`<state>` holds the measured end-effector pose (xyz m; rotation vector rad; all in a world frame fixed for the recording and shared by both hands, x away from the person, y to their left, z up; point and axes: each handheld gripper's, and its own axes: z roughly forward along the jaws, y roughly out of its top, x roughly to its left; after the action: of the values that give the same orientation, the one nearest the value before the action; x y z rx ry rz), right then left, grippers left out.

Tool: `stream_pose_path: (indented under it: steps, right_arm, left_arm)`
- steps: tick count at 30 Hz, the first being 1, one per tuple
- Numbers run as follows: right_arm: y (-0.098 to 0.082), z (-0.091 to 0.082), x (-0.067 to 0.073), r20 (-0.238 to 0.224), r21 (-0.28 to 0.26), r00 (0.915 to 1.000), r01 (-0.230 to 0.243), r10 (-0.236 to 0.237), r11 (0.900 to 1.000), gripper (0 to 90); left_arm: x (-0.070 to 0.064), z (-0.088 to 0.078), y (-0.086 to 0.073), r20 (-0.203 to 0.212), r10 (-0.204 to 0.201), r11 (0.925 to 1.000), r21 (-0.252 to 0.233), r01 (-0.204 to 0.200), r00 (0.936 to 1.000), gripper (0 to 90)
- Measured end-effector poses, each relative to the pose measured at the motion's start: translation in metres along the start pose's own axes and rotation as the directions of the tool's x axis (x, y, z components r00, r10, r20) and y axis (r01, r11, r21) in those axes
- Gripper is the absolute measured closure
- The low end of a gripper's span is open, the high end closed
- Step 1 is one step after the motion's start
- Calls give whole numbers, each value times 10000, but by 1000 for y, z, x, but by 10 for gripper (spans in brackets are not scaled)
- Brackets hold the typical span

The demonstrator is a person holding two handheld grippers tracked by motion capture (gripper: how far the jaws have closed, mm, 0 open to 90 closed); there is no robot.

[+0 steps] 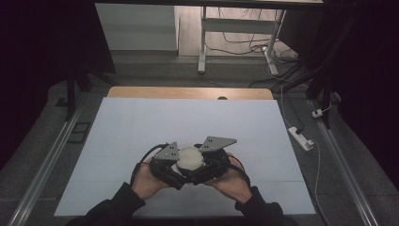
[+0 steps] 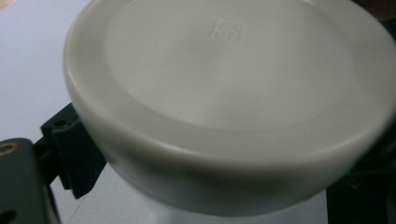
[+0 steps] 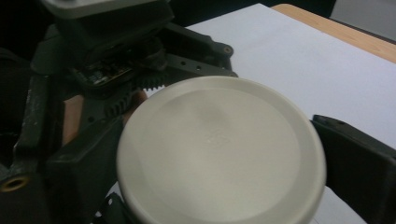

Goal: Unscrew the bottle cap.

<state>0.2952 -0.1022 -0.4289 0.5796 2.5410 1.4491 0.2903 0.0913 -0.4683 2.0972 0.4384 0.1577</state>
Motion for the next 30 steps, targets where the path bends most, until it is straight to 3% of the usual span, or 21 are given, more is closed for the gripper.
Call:
stream_pose_path:
  steps: [8,9,12,13,14,15,17,20,21,22,24,25,27,29,30]
  right_arm:
    - [3,-4,2,-355,-47,9989,303,-304,9995,74]
    - [3,-5,1,-630,-42,9970,446,-448,9990,75]
    - [4,-8,0,-1224,-80,9903,651,-656,9978,76]
    - [4,-8,0,-1224,-80,9903,651,-656,9978,76]
    - [5,-10,-1,-1642,-163,9838,698,-715,9974,76]
    - [5,-11,-1,-1863,-176,9795,742,-762,9971,76]
    - [6,-12,-2,-2420,-164,9656,939,-951,9954,76]
    - [6,-15,-3,-3427,-231,9319,1183,-1190,9927,75]
    - [6,-16,-3,-3715,-252,9197,1268,-1270,9916,75]
    - [5,-16,-3,-3914,-287,9104,1340,-1345,9906,74]
    - [4,-16,-4,-4010,-271,9057,1381,-1373,9900,70]
    - [4,-17,-4,-3850,-258,9127,1376,-1368,9902,65]
    - [5,-18,-5,-3400,-372,9324,1170,-1227,9924,3]
    - [8,-22,-8,-2822,-425,9557,746,-836,9963,0]
    - [9,-23,-10,-2443,-420,9672,609,-694,9973,0]
  left_arm:
    - [-1,-2,2,528,322,9995,-78,-318,9981,74]
    - [0,-4,2,914,400,9991,-152,-387,9950,74]
    - [0,-6,2,1525,585,9981,-292,-547,9866,74]
    - [0,-6,2,1525,585,9981,-292,-547,9866,74]
    - [1,-8,3,1921,734,9970,-382,-672,9786,74]
    - [1,-8,3,1921,734,9970,-382,-672,9786,74]
    - [0,-9,3,2572,1129,9935,-435,-1052,9597,74]
    - [-1,-9,2,3359,1503,9885,-649,-1363,9298,73]
    - [-2,-9,2,3502,1596,9871,-692,-1444,9230,74]
    - [-3,-9,2,3527,1637,9864,-686,-1490,9213,74]
    - [-4,-8,3,3443,1659,9861,-649,-1529,9241,73]
    - [-3,-8,2,3083,1566,9876,-553,-1466,9383,73]
    - [0,-8,1,2545,1303,9914,-443,-1231,9582,73]
    - [3,-9,-1,1838,890,9959,-328,-844,9789,73]
    - [5,-9,-1,1505,687,9975,-279,-652,9862,73]
